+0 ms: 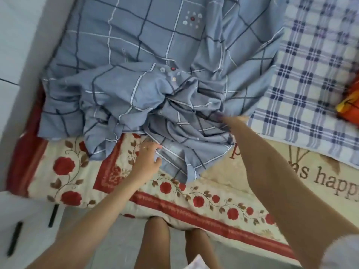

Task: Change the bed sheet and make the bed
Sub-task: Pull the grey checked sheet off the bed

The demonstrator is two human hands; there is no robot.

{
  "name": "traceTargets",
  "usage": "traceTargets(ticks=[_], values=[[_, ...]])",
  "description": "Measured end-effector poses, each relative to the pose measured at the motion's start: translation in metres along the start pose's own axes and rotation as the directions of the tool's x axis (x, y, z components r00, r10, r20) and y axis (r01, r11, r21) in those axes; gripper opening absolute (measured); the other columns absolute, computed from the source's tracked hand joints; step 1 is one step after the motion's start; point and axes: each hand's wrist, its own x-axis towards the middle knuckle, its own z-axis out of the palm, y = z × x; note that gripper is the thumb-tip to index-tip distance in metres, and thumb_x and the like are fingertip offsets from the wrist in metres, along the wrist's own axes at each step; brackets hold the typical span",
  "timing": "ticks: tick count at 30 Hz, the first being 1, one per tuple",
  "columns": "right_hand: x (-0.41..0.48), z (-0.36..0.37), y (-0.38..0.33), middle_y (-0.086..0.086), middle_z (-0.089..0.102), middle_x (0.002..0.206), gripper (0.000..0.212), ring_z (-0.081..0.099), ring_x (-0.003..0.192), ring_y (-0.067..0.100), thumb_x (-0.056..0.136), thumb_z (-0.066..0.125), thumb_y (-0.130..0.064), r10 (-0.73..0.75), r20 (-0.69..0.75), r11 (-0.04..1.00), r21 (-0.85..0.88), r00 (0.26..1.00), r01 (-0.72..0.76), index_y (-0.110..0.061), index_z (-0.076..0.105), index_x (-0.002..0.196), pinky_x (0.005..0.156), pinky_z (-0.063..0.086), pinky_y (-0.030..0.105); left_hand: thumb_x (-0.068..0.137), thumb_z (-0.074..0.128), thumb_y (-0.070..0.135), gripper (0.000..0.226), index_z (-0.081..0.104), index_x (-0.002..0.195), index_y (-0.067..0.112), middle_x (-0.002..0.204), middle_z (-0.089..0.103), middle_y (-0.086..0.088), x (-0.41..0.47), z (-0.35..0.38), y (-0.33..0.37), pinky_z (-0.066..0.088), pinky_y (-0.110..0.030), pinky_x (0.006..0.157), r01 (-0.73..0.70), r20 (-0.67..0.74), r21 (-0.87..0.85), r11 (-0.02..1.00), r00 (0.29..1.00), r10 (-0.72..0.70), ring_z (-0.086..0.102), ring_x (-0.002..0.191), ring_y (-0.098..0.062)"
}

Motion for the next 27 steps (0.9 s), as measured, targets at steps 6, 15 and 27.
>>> traceTargets(ticks=[6, 15, 27], values=[[-0.083, 0.063, -0.019, 0.015, 0.053, 0.089, 0.019, 0.052, 0.075, 0.026, 0.092, 0.038, 0.005, -0.335, 0.164, 0.929, -0.110, 0.928, 0.354, 0.004, 0.054, 0.101, 0.064, 0.042, 0.034, 0.081, 0.066, 0.050, 0.074, 0.033, 0.143, 0.025, 0.149, 0.025, -0.006, 0.014, -0.006, 0.018, 0.029, -0.043, 0.111, 0.279, 0.013, -0.653, 0.704, 0.934, -0.358, 0.030, 0.136, -0.022], [-0.218, 0.061, 0.008, 0.007, 0.037, 0.061, 0.031, 0.033, 0.057, 0.016, 0.088, 0.036, 0.010, -0.389, 0.604, 0.591, -0.415, 0.695, 0.692, -0.007, 0.037, 0.062, 0.055, 0.029, 0.025, 0.076, 0.071, -0.002, 0.079, 0.034, 0.145, 0.014, 0.132, 0.050, -0.001, 0.025, -0.038, 0.079, 0.046, -0.036, 0.098, 0.202, 0.044, -0.787, 0.583, 0.961, -0.273, 0.051, 0.119, -0.018], [-0.253, -0.041, -0.132, 0.016, 0.063, 0.120, 0.086, 0.067, 0.101, 0.031, 0.071, 0.079, -0.042, -0.367, 0.360, 0.754, 0.655, 0.858, 0.048, -0.010, 0.040, 0.141, 0.086, 0.055, 0.044, 0.076, 0.041, -0.019, 0.046, 0.033, 0.055, 0.020, 0.051, 0.025, -0.002, -0.121, -0.174, 0.167, 0.016, -0.030, 0.053, -0.227, 0.025, -0.276, 0.934, 0.970, 0.243, 0.023, 0.046, -0.009]])
